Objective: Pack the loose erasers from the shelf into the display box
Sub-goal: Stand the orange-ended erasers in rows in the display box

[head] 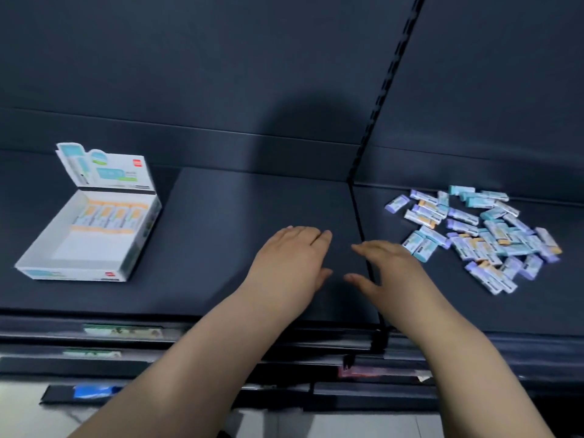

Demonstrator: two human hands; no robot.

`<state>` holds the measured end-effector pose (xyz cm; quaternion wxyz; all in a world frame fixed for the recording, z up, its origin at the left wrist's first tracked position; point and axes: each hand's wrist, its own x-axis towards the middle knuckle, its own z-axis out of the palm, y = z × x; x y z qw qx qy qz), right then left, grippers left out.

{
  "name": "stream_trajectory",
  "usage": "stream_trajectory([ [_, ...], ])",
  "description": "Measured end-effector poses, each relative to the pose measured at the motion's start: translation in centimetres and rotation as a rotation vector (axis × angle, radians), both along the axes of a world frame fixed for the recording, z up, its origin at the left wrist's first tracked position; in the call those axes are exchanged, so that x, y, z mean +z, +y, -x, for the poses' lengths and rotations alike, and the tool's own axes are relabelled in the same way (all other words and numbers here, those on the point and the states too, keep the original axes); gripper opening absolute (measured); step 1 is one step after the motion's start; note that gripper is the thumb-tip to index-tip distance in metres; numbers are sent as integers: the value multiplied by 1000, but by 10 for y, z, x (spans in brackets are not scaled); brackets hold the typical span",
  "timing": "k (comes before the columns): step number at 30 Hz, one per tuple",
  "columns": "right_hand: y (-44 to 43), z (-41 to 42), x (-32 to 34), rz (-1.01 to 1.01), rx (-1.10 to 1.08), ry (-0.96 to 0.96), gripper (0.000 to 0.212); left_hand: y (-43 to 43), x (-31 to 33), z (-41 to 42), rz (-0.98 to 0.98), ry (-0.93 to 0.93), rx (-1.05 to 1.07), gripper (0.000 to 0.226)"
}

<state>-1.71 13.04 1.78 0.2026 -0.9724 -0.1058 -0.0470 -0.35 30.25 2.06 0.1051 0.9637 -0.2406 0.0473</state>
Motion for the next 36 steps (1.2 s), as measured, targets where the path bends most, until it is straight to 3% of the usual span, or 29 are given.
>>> stream_trajectory([
  [20, -74, -22, -13, 21, -226, 46, 58, -48, -18, -55, -39, 57, -155, 62],
  [30, -217, -36, -15, -8, -150, 54, 51, -187, -26, -57, 17, 40, -79, 60],
  [36, -289, -46, -14, 43, 50, 159, 46, -264, -20, -51, 10, 54, -4, 56],
])
